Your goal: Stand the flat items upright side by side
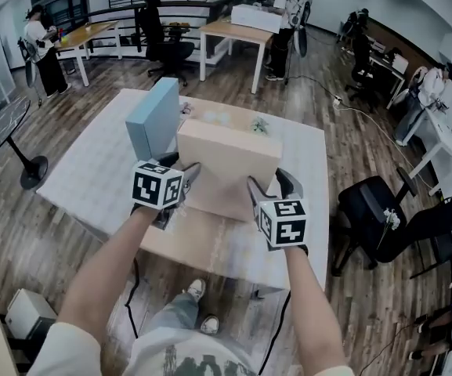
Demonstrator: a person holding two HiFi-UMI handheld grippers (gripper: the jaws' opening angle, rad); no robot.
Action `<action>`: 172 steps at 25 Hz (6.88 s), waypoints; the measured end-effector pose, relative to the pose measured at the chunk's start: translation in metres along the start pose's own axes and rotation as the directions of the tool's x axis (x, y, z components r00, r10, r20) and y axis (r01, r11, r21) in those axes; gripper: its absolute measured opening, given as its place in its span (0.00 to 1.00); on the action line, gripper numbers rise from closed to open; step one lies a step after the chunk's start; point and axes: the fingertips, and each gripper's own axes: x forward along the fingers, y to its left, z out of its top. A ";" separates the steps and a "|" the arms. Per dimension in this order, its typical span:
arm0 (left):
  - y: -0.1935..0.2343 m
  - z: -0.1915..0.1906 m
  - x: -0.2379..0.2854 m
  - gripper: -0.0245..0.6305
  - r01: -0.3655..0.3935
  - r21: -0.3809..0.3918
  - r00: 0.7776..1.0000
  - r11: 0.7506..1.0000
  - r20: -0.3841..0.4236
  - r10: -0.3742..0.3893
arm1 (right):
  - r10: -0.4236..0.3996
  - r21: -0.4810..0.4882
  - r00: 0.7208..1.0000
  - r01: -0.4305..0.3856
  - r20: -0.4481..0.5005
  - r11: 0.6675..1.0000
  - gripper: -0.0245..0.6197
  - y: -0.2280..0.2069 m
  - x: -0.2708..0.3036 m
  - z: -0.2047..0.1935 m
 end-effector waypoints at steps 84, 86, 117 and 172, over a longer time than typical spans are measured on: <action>0.141 -0.022 -0.074 0.43 -0.063 -0.034 0.996 0.997 0.055 0.065 | -0.222 0.079 0.972 0.215 0.084 0.973 0.57 0.103 0.108 0.002; 0.147 -0.018 -0.072 0.43 -0.039 -0.011 0.998 0.999 0.057 0.040 | -0.262 0.088 0.962 0.255 0.076 0.963 0.57 0.109 0.115 0.003; 0.156 -0.006 -0.040 0.43 0.329 0.177 0.941 0.928 0.018 -0.337 | -0.504 0.249 0.864 0.491 -0.015 0.835 0.58 0.152 0.198 0.029; 0.156 -0.011 -0.051 0.43 0.257 0.151 0.966 0.955 -0.008 -0.259 | -0.009 0.140 0.999 0.015 -0.041 0.990 0.37 0.207 0.146 0.030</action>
